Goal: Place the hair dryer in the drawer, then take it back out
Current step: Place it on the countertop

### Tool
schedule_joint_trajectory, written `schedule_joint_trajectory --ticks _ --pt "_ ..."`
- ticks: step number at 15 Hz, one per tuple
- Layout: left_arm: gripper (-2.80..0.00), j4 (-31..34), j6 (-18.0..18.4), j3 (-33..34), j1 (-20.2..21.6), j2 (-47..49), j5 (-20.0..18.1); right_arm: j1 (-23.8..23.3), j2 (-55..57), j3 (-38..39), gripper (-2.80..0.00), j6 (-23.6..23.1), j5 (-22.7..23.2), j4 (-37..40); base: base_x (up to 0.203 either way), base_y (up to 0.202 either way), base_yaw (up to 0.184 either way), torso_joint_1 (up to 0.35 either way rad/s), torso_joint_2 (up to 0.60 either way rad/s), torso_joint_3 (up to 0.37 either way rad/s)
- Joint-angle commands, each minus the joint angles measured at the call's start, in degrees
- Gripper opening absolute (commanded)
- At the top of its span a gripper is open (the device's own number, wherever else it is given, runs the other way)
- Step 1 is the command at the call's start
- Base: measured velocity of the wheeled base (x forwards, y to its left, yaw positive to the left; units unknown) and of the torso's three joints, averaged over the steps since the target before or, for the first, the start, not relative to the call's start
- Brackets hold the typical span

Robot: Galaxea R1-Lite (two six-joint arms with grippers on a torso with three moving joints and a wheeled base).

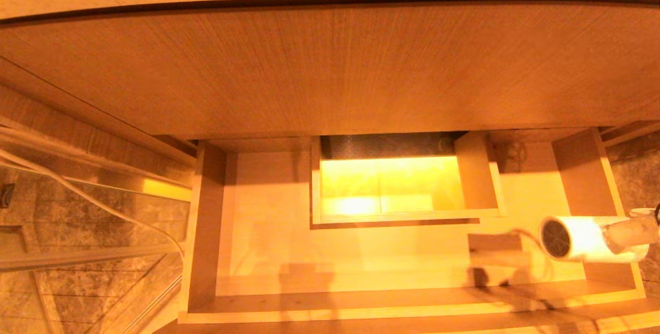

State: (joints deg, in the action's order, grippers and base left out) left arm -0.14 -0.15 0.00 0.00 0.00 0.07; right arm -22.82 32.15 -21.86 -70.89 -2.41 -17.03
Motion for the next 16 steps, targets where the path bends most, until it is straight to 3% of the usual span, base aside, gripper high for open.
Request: schedule_joint_trajectory --ticks 1,10,16 --pt "-2.80 0.0 0.0 0.0 0.0 0.0 0.0 0.0 -6.8 -2.3 -2.80 2.2 -0.2 -0.3 0.000 0.000 0.000 0.000 0.00 0.000" --pt "-2.80 0.0 0.0 0.0 0.0 0.0 0.0 0.0 -8.2 -22.6 -2.80 9.9 0.0 2.5 0.000 0.000 0.000 0.000 0.00 0.000" --pt "-2.80 0.0 0.0 0.0 0.0 0.0 0.0 0.3 -11.3 -27.5 -2.80 16.3 -0.2 7.6 0.000 0.000 0.000 0.000 0.00 0.000"
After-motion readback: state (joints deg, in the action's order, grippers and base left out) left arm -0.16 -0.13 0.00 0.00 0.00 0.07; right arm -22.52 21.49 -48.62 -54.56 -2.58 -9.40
